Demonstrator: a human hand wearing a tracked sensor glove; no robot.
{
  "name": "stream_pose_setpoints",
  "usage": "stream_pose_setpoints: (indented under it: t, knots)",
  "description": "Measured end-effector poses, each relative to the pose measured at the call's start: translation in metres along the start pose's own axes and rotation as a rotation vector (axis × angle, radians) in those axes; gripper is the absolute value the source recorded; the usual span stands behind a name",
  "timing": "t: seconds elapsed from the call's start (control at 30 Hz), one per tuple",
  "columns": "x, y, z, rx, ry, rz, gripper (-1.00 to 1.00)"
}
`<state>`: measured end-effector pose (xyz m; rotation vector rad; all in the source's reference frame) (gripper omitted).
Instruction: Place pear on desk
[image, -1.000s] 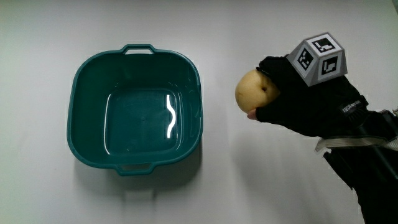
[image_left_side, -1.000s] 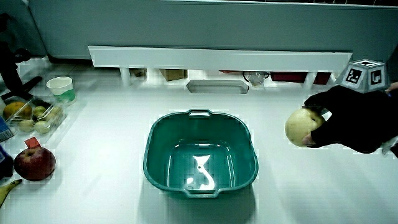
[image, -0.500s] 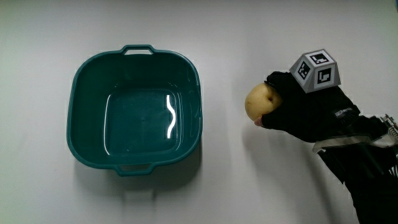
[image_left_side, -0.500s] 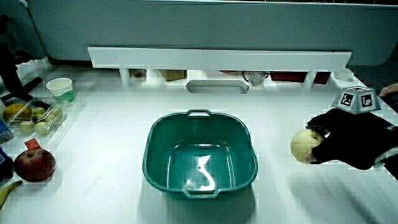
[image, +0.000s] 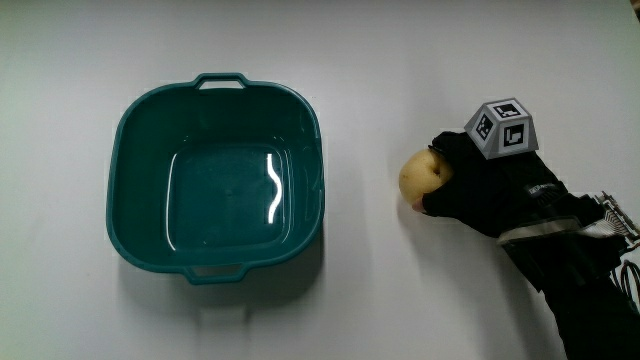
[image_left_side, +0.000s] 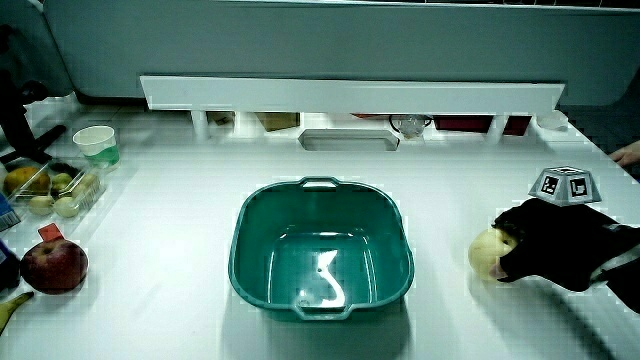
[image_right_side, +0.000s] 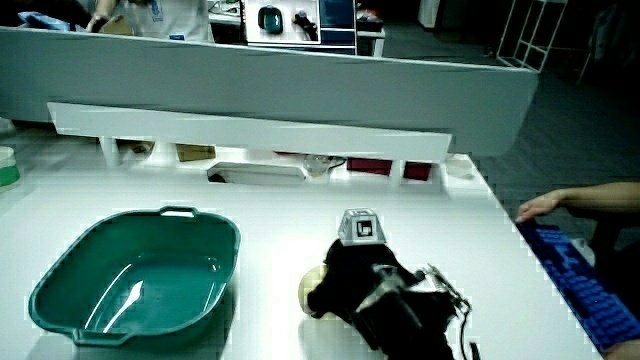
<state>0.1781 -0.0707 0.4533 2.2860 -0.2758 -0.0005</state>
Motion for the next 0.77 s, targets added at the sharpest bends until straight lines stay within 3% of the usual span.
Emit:
stream_pose_setpoints:
  t: [0.3,0.33,0.43,0.5,0.7,0.77]
  knots:
    - [0.006,0.005,-0.007,-0.026,0.015,-0.021,0.0]
    - [0.008,0.005,-0.009,-0.052,0.032,-0.016,0.0]
    - [0.011,0.004,-0.012,-0.061,0.06,-0.014,0.0]
    - [0.011,0.002,-0.014,-0.059,0.048,-0.021,0.0]
    - [0.01,0.001,-0.018,-0.066,0.047,-0.02,-0.33]
    - [0.012,0.003,-0.022,-0.104,0.045,-0.027,-0.44]
